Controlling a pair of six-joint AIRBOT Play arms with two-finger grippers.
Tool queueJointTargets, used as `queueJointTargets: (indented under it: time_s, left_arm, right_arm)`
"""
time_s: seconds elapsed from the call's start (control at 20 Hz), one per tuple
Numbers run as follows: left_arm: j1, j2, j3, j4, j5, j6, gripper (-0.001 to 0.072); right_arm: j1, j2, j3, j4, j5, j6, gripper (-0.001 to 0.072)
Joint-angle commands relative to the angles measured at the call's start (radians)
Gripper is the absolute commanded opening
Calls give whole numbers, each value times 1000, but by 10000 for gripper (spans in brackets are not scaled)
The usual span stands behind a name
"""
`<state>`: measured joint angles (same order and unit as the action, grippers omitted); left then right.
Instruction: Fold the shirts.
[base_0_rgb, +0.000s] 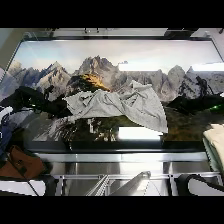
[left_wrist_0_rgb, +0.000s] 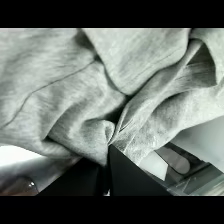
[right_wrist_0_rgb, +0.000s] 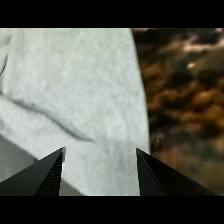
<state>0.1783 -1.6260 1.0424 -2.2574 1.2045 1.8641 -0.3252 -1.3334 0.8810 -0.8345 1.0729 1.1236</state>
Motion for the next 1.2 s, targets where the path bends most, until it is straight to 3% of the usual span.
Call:
queueJointTargets:
  time_s: [0.0,0.2,0.25,0.3,0.6,0.7,0.85,1.0,1.05,1.15]
  left_arm:
    - [-11,-10,6,-21,10,22,22]
    - [-9,-9,7,-21,33,24,23]
    - [-10,-9,7,-21,35,24,23]
    - [-10,-9,7,-21,35,24,22]
    - [-10,-9,7,-23,52,24,23]
    - [-10,-9,8,-56,61,25,22]
    - [28,51,10,-340,172,162,22]
    - [98,255,10,-655,422,285,22]
    - [132,362,14,-741,506,307,22]
    - [196,608,89,-740,511,265,22]
  right_arm:
    - [-14,-35,0,-56,-77,83,511]
    - [-9,-170,0,-57,117,69,509]
    - [3,-194,-5,-56,140,58,468]
    - [13,-207,-14,-56,138,50,377]
    - [81,-225,-53,42,173,-42,367]
    - [95,-225,-53,179,230,-160,21]
    - [88,-170,-48,442,396,-310,20]
    - [31,62,-31,939,708,-450,20]
    - [-5,178,-12,1129,774,-459,21]
    - [-105,428,56,1290,722,-462,21]
